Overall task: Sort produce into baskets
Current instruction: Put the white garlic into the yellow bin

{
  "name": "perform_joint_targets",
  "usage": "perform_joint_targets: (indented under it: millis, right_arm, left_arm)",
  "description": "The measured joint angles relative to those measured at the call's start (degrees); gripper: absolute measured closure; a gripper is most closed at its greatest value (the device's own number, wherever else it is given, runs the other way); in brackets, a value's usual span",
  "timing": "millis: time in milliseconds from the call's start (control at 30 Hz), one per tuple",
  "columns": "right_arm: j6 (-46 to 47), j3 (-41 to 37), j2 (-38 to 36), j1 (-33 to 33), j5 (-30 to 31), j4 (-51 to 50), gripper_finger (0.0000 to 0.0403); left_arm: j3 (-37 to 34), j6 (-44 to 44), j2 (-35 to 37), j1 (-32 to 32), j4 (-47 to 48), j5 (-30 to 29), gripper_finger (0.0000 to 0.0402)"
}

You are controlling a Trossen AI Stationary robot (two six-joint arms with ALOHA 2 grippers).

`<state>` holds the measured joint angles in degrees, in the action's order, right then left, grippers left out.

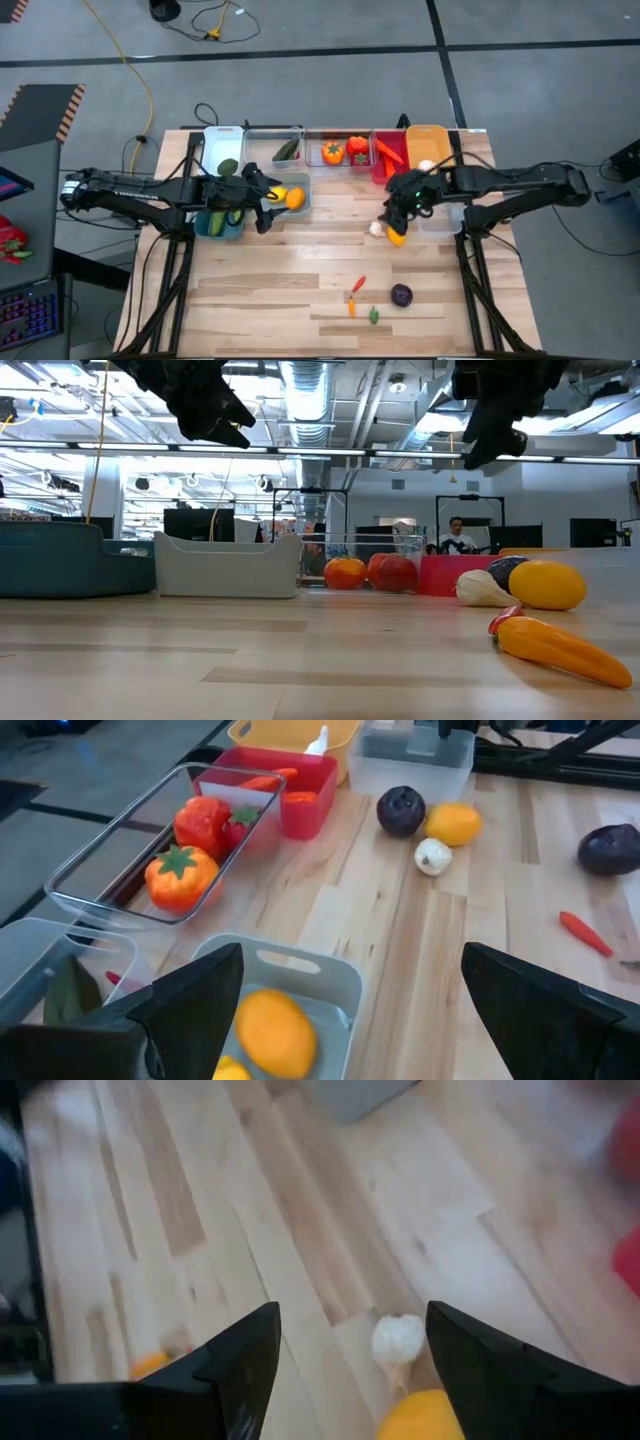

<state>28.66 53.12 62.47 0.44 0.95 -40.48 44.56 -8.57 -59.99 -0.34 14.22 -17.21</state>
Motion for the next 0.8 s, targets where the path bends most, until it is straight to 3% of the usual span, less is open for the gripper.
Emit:
perform_joint_targets:
  millis: [400,800]
  right_arm:
    - [-12.2,0.0,18.2,4.1,5.9,0.2,0.0124]
    - [-15.7,0.0,27.4,4.0,6.6,0.1,0.0124]
  left_arm:
    - [0.0,-1.2,0.0,0.0,0.0,0.1,0.0038]
    - [0.0,-1.4,0.0,0.0,0.1,0.2,0.0038]
